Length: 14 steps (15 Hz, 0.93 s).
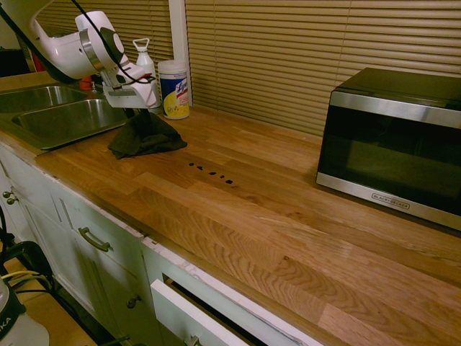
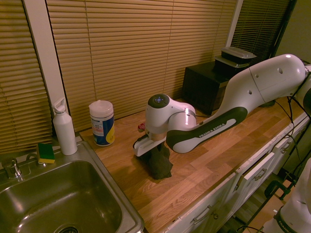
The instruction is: Clear the spill
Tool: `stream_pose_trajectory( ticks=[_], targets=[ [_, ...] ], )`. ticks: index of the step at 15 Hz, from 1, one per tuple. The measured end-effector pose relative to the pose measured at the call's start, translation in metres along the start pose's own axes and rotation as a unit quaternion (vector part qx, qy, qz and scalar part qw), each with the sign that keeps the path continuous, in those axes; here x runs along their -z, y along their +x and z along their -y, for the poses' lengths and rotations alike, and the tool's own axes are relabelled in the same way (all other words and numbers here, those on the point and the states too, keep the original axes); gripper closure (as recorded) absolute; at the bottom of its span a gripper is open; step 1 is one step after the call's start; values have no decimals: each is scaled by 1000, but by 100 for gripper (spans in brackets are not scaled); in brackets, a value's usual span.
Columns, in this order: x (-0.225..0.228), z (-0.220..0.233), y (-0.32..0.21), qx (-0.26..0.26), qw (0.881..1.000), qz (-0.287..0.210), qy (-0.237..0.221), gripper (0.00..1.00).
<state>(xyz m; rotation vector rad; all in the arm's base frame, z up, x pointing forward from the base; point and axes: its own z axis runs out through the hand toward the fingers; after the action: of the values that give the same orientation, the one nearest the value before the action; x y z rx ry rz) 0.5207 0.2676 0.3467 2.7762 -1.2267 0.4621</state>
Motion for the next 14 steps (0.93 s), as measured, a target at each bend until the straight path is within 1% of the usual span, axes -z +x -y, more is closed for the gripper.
stream_pose_trajectory(
  ticks=[7,14],
  targets=[
    [-2,-13,26,-7,1000,13,-1,100],
    [-1,-79,65,-28,999,22,3,100]
  ],
)
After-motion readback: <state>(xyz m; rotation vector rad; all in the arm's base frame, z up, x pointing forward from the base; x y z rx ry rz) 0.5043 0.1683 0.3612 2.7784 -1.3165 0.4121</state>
